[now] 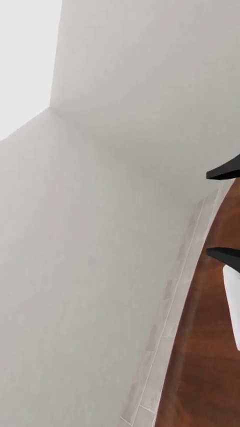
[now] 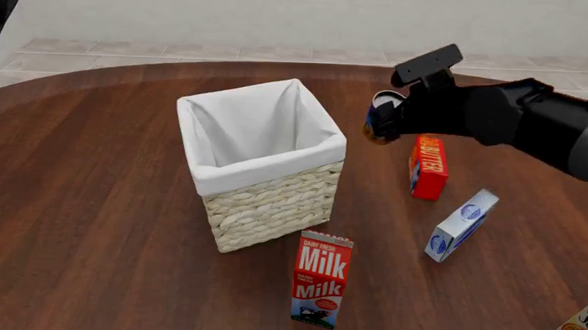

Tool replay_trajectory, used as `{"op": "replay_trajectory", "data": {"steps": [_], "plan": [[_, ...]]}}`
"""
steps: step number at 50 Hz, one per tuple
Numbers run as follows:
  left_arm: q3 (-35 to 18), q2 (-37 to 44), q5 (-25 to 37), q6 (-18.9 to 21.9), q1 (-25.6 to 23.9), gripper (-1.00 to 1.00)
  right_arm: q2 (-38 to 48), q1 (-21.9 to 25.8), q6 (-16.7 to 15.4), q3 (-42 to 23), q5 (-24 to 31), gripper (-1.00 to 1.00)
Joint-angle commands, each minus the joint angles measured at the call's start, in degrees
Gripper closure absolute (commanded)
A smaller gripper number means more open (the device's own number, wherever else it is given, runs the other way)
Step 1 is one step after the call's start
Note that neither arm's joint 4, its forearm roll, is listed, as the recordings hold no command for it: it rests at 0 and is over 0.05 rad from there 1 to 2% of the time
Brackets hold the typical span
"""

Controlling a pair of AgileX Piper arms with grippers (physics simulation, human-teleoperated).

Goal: Pick up the alphabet soup and the tomato sauce, and put them in the basket.

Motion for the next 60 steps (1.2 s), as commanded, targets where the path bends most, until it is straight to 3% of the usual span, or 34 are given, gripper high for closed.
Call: {"op": "replay_trajectory", "data": {"steps": [1, 48, 60], "plan": [[0.32, 0.06, -0.3, -0.22, 0.1, -1.0, -2.51, 0.19, 0.38, -1.89, 1.48, 1.0], [0.85, 0.01, -0.69, -0.5, 0.44, -1.0, -6.71, 4.27, -1.57, -10.42, 6.01, 1.0], [1.23, -0.05, -1.04, -0.79, 0.6, -1.0, -6.82, 8.19, -1.11, -9.3, 4.88, 1.0]]}}
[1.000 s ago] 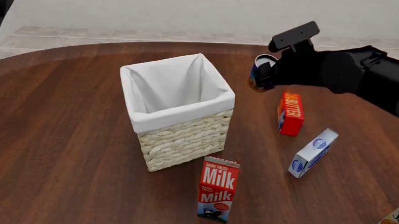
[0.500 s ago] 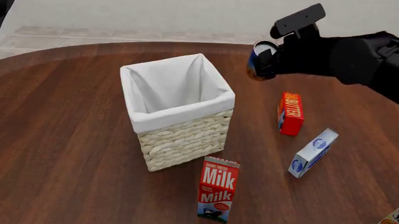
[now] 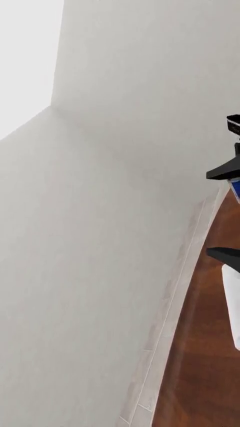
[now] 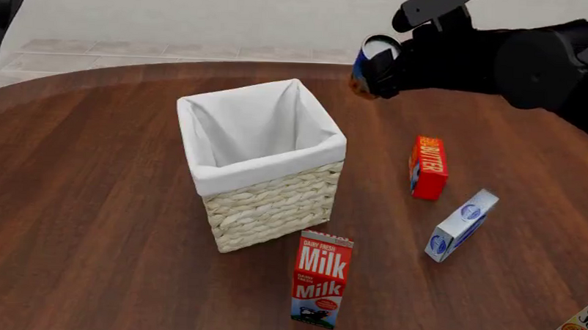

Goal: Pick up the alphabet soup and the tomato sauce, and put them in the basket.

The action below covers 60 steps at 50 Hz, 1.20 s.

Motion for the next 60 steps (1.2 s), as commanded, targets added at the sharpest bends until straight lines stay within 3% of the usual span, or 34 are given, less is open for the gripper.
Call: {"op": "replay_trajectory", "data": {"steps": [1, 20, 60], "plan": [[0.36, -0.1, -0.23, -0.21, 0.18, -1.0, -0.45, 2.99, 1.27, -0.75, -0.61, 1.0], [0.73, -0.33, -0.17, -0.36, 0.78, -1.0, -0.44, 6.53, 1.77, -3.8, -0.05, 1.0], [1.41, -0.02, -1.08, -0.88, 1.53, -1.0, 0.39, 14.68, 3.13, -1.59, -1.83, 1.0]]}}
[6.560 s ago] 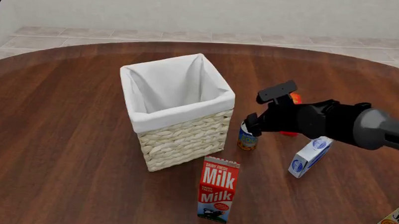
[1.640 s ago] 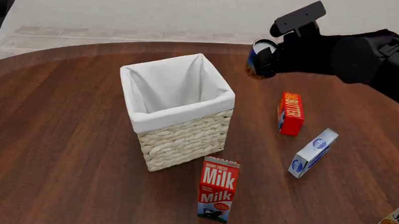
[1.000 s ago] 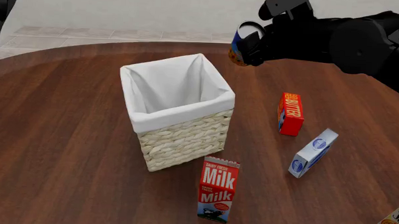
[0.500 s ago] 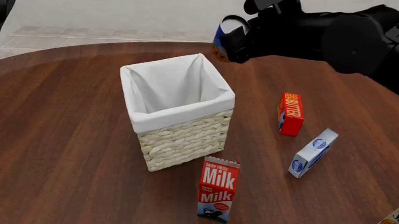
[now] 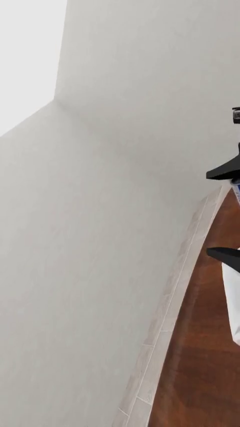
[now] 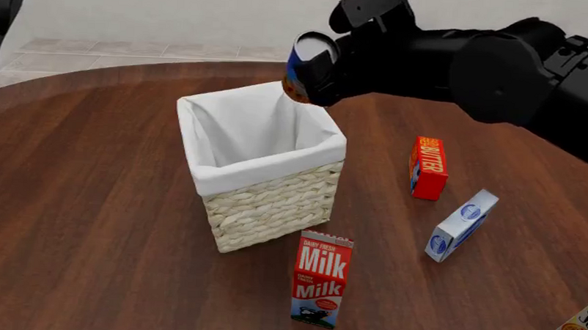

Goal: Pick up the alphabet soup and the tomato sauce, and put them in the basket.

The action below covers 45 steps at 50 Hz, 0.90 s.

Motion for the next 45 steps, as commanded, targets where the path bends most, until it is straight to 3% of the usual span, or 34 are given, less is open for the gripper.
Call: {"op": "replay_trajectory", "data": {"steps": [1, 45], "plan": [[0.29, 0.22, -0.47, -0.27, 0.14, -1.0, 0.39, 1.86, 1.34, 0.19, -0.46, 1.0], [2.06, 1.25, -2.83, -1.56, 1.92, -1.0, 10.05, 0.78, 0.27, -3.75, 0.0, 1.0]]}}
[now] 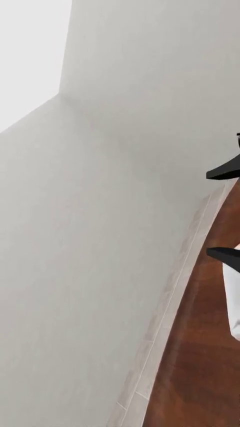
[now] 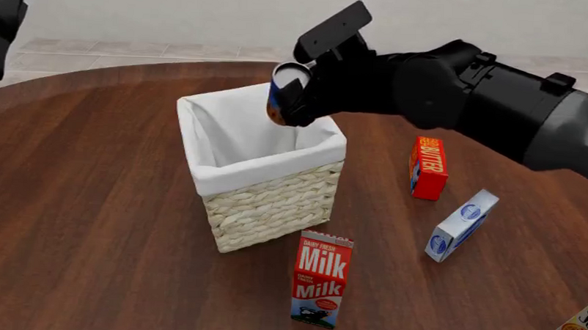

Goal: Pick up the alphabet soup and the tomato sauce, and put them in the basket.

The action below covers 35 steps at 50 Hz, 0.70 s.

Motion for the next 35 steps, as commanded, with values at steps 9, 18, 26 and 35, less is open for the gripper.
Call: {"op": "replay_trajectory", "data": {"steps": [9, 18, 26, 35], "plan": [[0.88, 0.63, -1.16, -0.63, 0.71, -1.0, 3.51, -0.59, 0.96, -1.35, -0.49, 1.0], [1.1, 0.75, -1.33, -0.73, 0.89, -1.0, 4.08, -0.99, 1.08, -0.24, -1.34, 1.0], [1.33, 0.98, -1.6, -0.85, 1.09, -1.0, 4.94, -1.34, 1.1, 0.11, -1.88, 1.0], [1.46, 1.42, -2.02, -0.97, 1.3, -1.0, 5.9, -1.6, 1.25, 0.25, -2.31, 1.0]]}}
